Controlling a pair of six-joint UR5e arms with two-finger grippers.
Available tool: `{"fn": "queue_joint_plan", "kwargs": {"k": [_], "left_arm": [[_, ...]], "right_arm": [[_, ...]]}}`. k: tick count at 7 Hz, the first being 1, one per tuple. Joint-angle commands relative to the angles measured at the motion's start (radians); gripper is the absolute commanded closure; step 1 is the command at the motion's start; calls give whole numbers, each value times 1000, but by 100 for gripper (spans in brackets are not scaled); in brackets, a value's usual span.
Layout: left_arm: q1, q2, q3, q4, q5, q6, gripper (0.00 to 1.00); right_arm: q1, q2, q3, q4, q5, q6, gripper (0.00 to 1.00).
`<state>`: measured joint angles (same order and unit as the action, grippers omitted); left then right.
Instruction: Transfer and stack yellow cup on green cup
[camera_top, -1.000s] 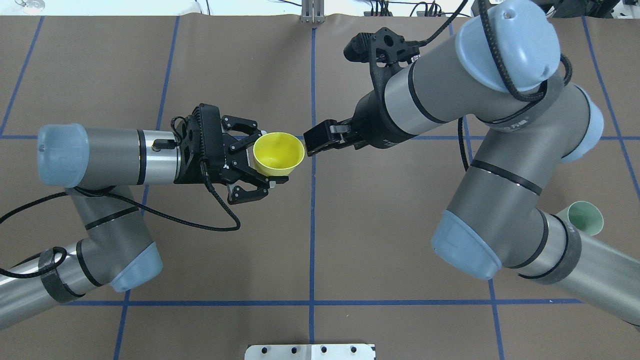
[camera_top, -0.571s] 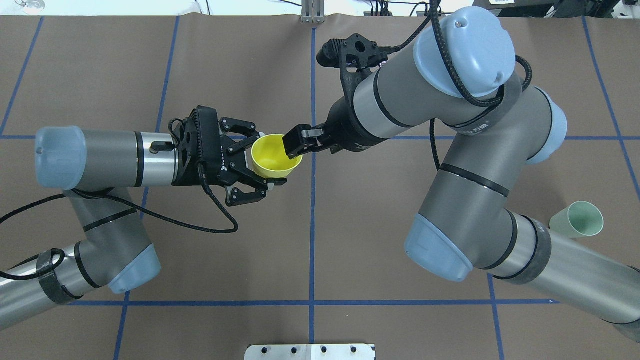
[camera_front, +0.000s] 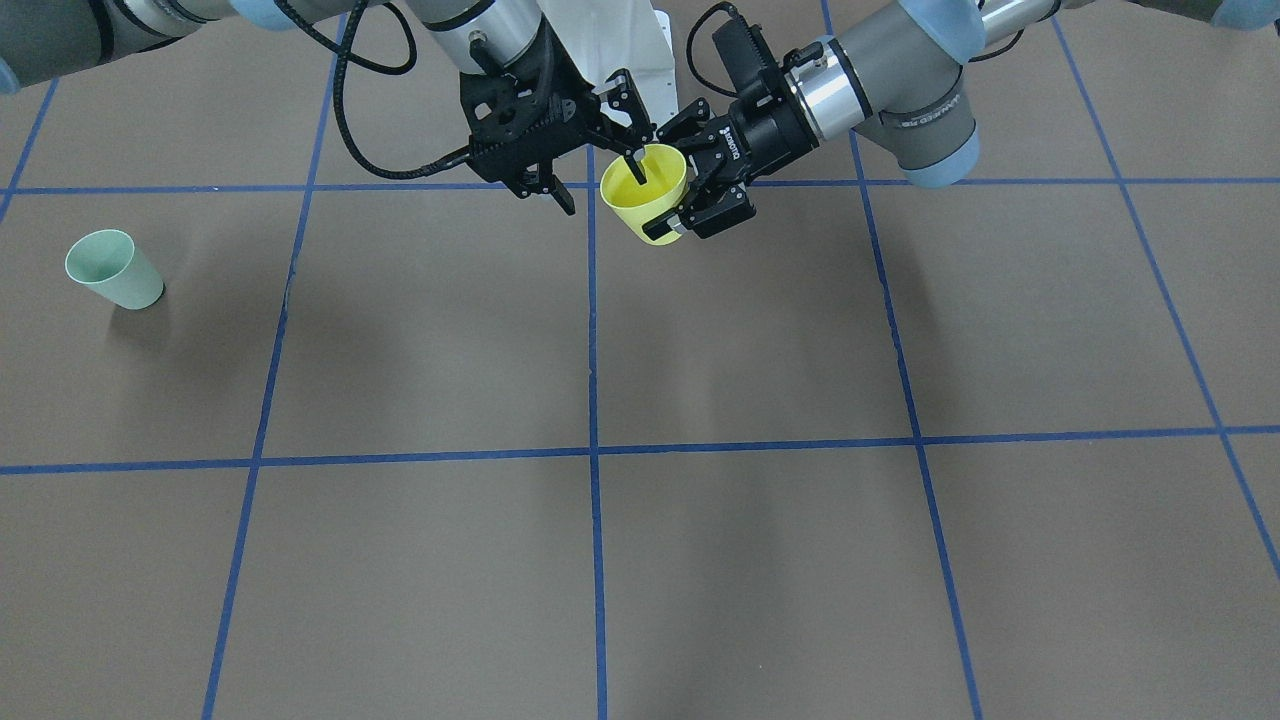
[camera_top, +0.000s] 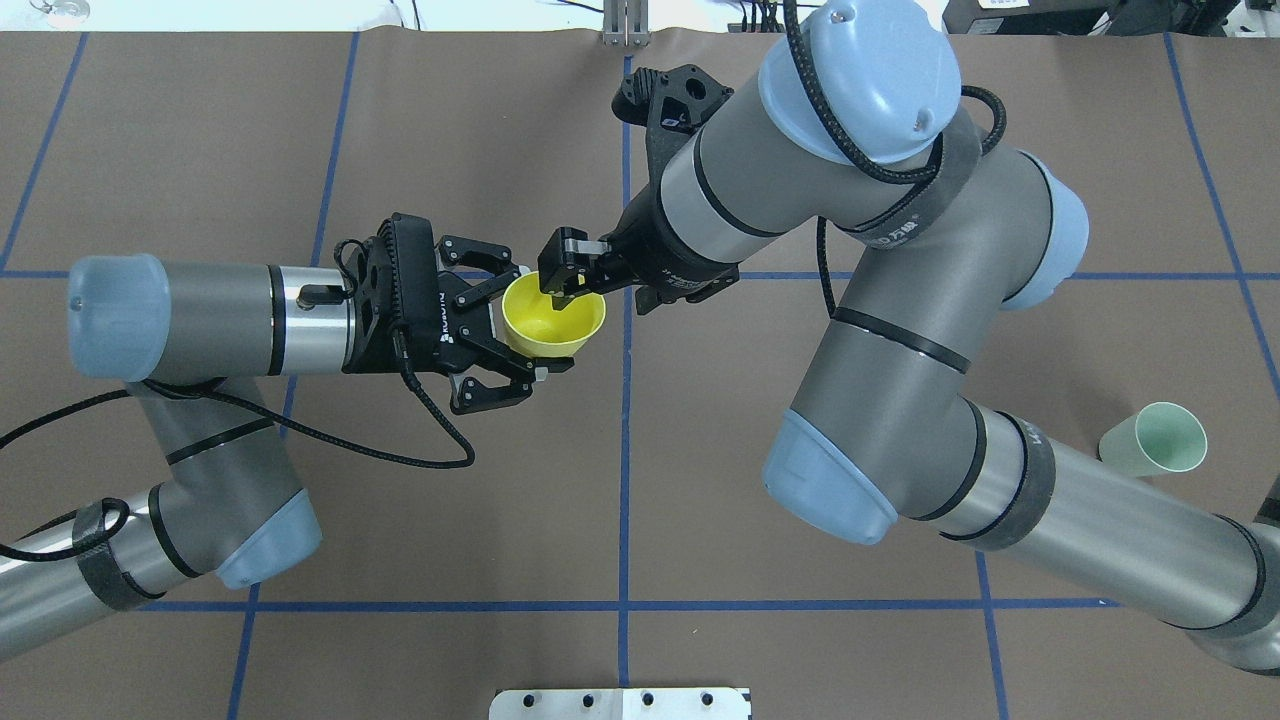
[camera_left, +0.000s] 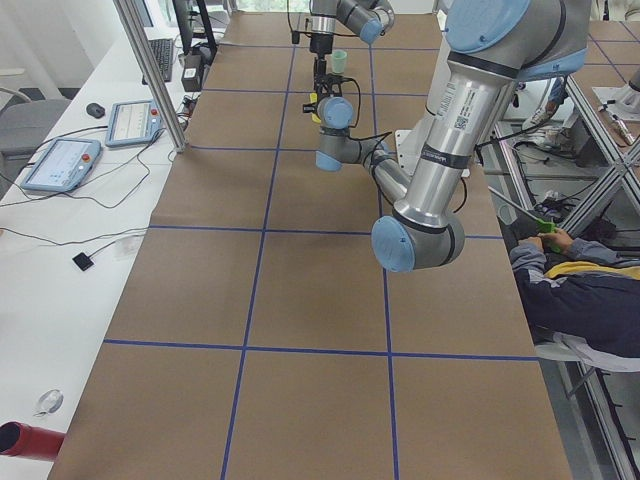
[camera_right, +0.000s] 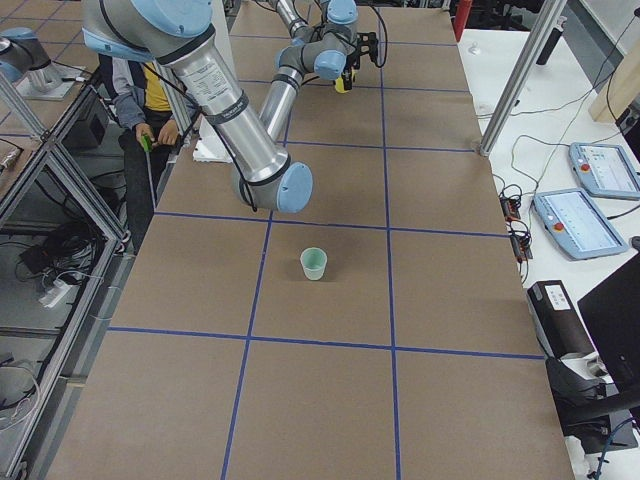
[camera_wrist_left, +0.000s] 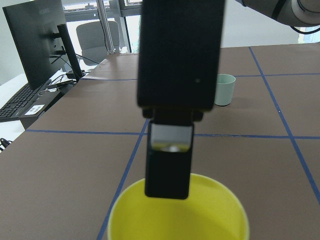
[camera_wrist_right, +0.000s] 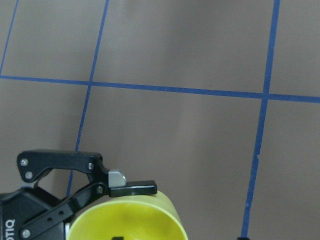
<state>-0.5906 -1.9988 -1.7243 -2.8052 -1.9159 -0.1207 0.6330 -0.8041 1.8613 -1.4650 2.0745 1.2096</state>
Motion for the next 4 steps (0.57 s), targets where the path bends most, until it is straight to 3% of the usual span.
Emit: {"fn": "queue_joint_plan", "kwargs": {"k": [1,4], "left_arm": [[2,0,0,0,0,0,63],[0,0,2,0,0,0,63]], "right_arm": [[-3,2,-19,-3,1,7,45],[-21,2,-22,-3,1,-11,49]]}}
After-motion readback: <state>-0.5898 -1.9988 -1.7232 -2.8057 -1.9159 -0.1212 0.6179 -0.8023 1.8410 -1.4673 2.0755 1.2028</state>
